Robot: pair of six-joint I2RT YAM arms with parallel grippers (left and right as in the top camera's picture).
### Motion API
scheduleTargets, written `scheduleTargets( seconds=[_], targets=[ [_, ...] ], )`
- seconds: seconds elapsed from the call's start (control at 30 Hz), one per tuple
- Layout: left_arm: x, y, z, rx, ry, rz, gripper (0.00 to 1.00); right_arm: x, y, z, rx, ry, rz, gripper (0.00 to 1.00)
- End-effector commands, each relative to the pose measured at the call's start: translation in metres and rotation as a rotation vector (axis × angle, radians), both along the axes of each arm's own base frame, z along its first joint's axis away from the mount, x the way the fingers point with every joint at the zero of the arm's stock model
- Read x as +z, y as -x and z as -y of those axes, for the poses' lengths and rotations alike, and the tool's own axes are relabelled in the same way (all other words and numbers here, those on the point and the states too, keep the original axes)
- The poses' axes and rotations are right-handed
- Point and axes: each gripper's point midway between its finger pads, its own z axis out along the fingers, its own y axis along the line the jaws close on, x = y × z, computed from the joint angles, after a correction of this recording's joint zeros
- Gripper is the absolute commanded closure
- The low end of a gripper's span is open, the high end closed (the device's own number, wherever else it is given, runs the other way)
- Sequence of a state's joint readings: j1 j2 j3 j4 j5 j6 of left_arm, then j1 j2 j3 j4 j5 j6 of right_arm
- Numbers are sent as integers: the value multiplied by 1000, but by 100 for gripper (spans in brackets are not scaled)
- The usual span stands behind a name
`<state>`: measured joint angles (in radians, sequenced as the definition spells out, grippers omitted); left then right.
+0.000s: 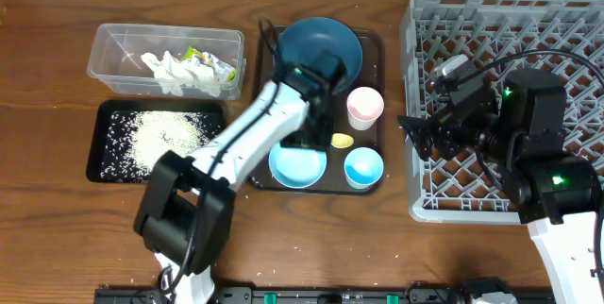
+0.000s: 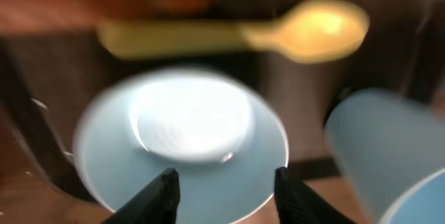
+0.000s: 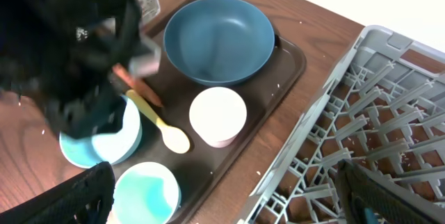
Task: Sort waste into correct bins and load items into the dishwasher rack
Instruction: 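Return the emptied bowl to the brown tray and release it, then lower the left gripper onto the carrot and grasp it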
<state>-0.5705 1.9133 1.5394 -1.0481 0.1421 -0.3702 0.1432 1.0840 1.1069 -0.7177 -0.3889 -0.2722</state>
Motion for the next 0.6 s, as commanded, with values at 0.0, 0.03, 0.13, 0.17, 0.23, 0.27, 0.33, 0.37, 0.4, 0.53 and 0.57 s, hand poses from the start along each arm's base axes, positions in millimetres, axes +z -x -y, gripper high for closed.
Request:
scheduleTargets(
  seconds=[0.0,0.03,0.13,0.17,0.23,0.27,0.33,0.37,0.4,0.53,0.57],
  targets=[
    [27,-28,-15,71,22,93,48,10,-3,3,-15,-13,18,1],
    [27,-35,-22,94,17,107,47,10,-3,3,-15,-13,18,1],
    [22,-50,-46,181,-22,131,45,10,-3,3,-15,-13,18,1],
    [19,-55,-54,214,-36,139,45,10,-3,3,-15,-13,19,1],
    [14,-62,-69,294,-63,150,45,11,-3,3,-15,-13,21,1],
    [12,-66,-74,329,-71,157,45,11,-3,3,-15,-13,22,1],
    [6,-72,-79,380,-71,163,45,11,-4,3,-15,-13,24,1],
    [3,-75,-80,399,-70,163,45,11,-4,3,-15,-14,25,1],
    [0,-77,-80,413,-69,162,46,11,-4,3,-15,-14,25,1],
    [-23,-78,-80,495,-86,117,45,10,-3,3,-15,-13,19,1],
    [-29,-76,-80,529,-94,99,46,10,-2,3,-15,-13,16,1]
  ],
)
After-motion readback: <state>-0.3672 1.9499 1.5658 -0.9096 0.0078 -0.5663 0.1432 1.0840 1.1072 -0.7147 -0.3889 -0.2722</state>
